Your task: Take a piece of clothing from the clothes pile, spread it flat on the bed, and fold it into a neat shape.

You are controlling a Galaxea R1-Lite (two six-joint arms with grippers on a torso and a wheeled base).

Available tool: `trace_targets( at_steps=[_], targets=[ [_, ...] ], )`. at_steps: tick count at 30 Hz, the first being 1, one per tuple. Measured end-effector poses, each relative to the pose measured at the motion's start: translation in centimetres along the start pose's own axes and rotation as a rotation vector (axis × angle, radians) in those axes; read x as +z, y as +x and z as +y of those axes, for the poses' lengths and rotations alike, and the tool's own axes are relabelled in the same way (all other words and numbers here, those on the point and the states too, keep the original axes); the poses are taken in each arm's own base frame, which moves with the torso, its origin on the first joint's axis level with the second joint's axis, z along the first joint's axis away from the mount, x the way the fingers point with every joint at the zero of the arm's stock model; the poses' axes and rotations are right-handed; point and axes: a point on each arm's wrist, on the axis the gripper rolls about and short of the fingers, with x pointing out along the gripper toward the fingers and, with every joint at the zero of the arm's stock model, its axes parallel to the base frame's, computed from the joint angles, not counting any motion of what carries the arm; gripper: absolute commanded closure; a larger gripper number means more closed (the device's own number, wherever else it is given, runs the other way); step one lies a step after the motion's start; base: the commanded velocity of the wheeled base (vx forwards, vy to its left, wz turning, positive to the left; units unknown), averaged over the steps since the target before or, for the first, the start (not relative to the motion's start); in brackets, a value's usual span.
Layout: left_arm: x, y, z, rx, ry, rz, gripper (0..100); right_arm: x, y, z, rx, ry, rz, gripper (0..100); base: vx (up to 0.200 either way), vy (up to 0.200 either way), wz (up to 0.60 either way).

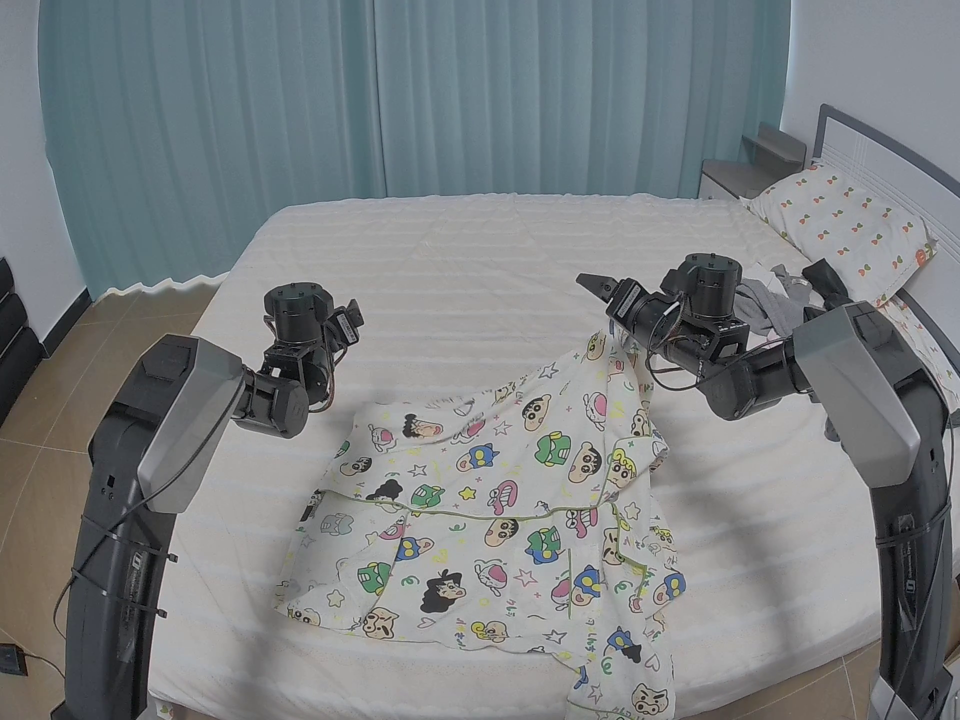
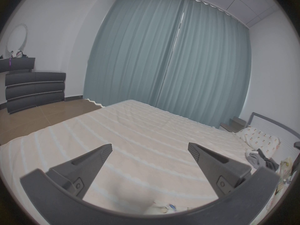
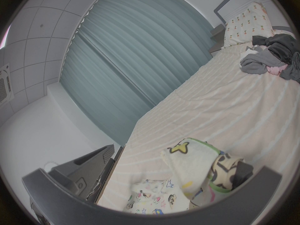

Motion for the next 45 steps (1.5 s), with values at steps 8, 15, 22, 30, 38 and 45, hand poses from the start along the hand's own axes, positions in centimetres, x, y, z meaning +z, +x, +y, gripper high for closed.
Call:
trace_targets(
  at_steps=[8,15,22,30,38,45],
  targets=[
    [-1.6,1.4,1.4,0.057,0.012,-0.006,0,-1.6,1.3,-3.3,-0.17,0.04,0.11,0,0.0,0.0,0.0],
    [-1.5,0.1,2.4,0.08,-0.011,0.051,0,-1.0,1.4,-4.8,-0.232,0.073,0.111,0,0.0,0.0,0.0],
    [-1.7,-2.6,3.2,0.049,-0.028,0.167,0,-1.0,1.0,-5.6,-0.323,0.138,0.19,0,0.0,0.0,0.0],
    [-2.1,-6.9,3.8,-0.007,-0.063,0.325,0,0.1,0.7,-5.1,-0.388,0.276,0.211,0,0.0,0.0,0.0],
    [-3.0,-11.8,3.3,-0.086,-0.105,0.495,0,-0.2,-1.8,-5.4,-0.424,0.298,0.298,0,0.0,0.0,0.0],
    [-3.7,-15.3,2.8,-0.113,-0.125,0.59,0,-2.0,-5.4,-6.4,-0.414,0.26,0.331,0,0.0,0.0,0.0]
  ],
)
